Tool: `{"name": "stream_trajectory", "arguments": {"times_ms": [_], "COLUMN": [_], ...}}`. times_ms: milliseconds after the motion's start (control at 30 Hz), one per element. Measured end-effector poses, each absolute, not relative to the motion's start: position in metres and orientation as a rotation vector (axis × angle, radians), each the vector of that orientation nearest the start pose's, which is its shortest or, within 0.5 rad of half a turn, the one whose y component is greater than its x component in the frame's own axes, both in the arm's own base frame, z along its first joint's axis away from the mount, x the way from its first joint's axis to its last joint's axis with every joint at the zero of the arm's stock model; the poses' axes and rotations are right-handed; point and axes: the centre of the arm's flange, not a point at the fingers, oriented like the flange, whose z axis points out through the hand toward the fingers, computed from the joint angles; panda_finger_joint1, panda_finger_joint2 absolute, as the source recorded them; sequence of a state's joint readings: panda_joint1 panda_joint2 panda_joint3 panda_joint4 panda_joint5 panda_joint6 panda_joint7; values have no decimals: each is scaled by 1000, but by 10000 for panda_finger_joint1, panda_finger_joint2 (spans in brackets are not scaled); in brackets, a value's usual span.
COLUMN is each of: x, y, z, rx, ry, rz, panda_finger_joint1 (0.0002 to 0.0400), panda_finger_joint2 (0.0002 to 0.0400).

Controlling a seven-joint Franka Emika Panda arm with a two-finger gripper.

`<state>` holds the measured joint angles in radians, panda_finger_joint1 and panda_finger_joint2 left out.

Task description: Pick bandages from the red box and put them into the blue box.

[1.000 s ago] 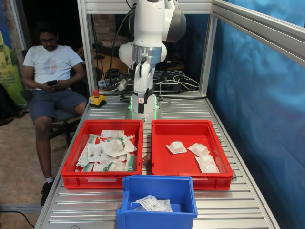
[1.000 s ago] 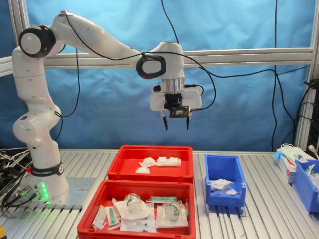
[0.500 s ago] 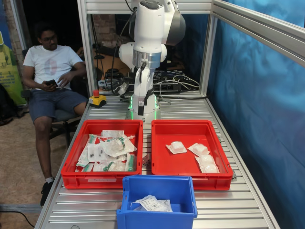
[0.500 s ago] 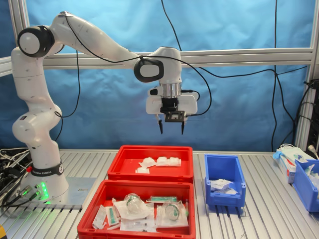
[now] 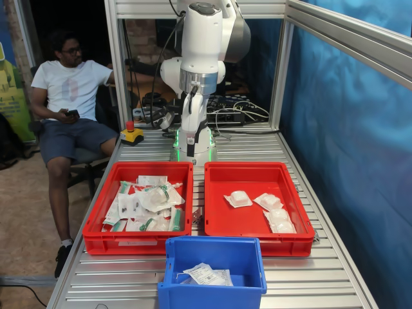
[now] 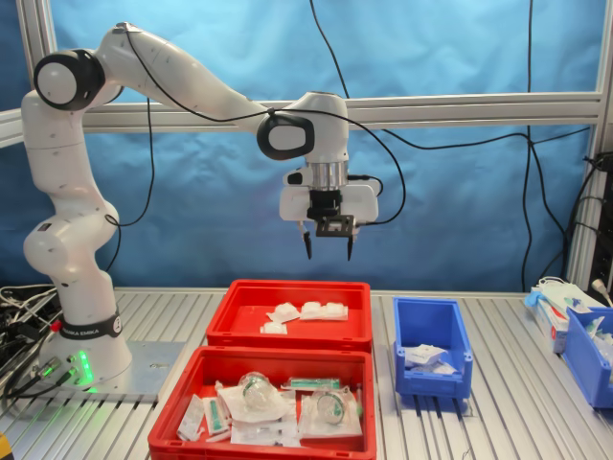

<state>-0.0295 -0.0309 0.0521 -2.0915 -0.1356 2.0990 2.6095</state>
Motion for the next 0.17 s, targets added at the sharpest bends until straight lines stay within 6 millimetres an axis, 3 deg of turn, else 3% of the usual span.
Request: {"name": "stream_trajectory", "arguments": {"times_ms": [167], "x": [542], "y": [6], "z": [439], "rx": [-958], "ry": [2981], "rz": [-196], "panda_finger_joint1": [400], "panda_finger_joint2": [400]}}
